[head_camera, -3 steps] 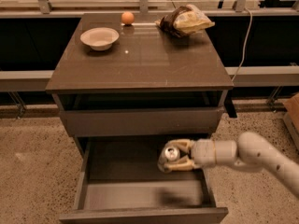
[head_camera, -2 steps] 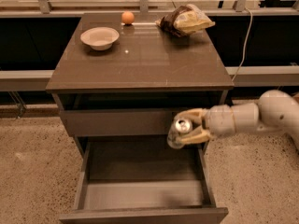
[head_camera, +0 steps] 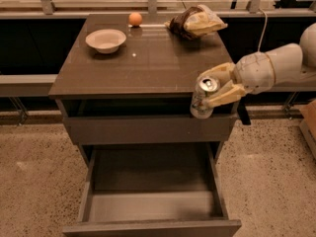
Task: Pick 7up can from middle drawer and place on counter
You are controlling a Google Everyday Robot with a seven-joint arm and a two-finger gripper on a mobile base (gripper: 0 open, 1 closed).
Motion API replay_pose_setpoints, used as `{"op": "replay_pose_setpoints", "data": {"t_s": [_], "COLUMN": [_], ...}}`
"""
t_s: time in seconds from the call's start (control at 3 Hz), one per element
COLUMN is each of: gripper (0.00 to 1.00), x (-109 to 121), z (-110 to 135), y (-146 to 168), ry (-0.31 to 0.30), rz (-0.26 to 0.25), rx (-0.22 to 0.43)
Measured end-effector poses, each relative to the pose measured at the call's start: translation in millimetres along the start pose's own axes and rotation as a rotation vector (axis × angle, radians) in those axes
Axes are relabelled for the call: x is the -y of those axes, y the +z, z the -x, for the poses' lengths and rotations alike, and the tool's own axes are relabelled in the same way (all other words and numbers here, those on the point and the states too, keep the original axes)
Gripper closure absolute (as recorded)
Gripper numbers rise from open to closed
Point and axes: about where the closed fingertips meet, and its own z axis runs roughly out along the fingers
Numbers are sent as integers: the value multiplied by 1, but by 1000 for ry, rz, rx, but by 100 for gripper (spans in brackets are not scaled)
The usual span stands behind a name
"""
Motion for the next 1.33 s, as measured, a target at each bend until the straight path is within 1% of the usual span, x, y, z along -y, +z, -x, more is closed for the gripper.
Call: {"op": "replay_pose_setpoints", "data": {"t_s": [0.33,0.67,1.0,1.33], "gripper": [100,100,100,100], "x": [42,73,107,132], "z": [27,55,57,30], "y": [-9,-26,-36,-34], "ry": [22,75,217,388], "rz": [-14,-90,-225,-304], "rx": [49,132,151,104]}}
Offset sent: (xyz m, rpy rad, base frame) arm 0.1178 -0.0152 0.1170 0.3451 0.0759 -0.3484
